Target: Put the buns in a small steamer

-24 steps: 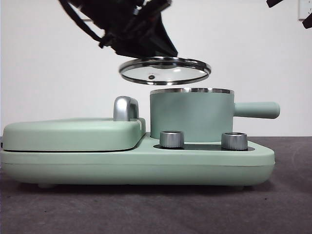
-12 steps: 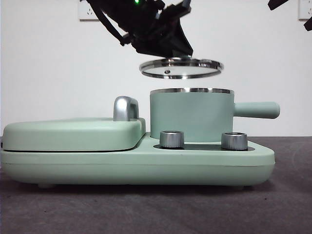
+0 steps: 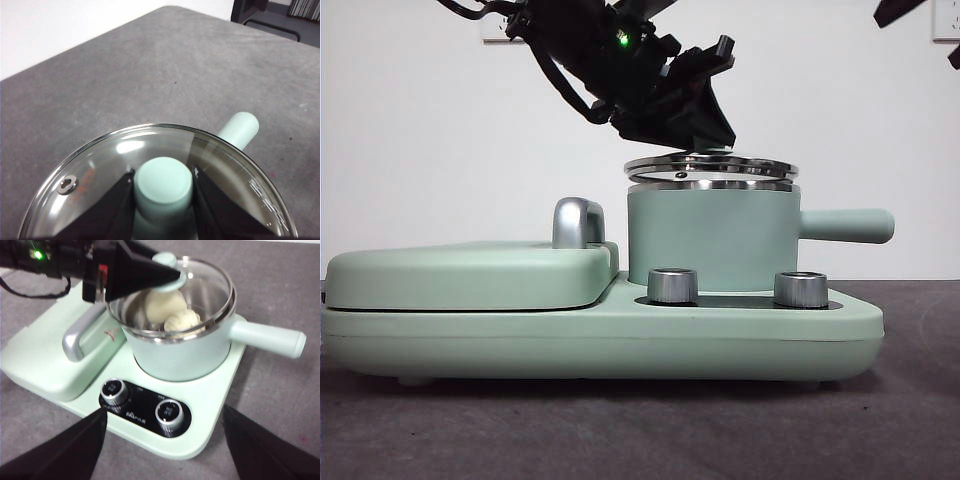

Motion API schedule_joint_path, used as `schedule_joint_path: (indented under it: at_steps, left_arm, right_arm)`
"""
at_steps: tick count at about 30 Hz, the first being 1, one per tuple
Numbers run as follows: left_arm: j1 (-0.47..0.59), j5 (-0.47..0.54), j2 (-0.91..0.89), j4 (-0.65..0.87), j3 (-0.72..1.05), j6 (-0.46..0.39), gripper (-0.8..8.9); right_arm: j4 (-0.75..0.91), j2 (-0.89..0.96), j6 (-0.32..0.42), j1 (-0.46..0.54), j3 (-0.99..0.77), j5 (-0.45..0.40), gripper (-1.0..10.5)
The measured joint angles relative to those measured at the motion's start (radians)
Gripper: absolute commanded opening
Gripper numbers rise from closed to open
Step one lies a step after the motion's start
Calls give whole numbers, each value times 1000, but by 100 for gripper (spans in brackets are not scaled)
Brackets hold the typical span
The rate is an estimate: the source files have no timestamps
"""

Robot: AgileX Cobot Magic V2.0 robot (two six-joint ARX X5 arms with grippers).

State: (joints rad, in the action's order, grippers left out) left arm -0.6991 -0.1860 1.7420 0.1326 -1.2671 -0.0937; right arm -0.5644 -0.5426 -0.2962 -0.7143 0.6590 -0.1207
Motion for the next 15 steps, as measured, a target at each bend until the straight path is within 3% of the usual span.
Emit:
schedule_joint_path:
  at_steps: [15]
  left_arm:
    - [-6,2,26,27,-3,-3,11]
  right_arm:
    - [-8,0,0,0,0,-1,364]
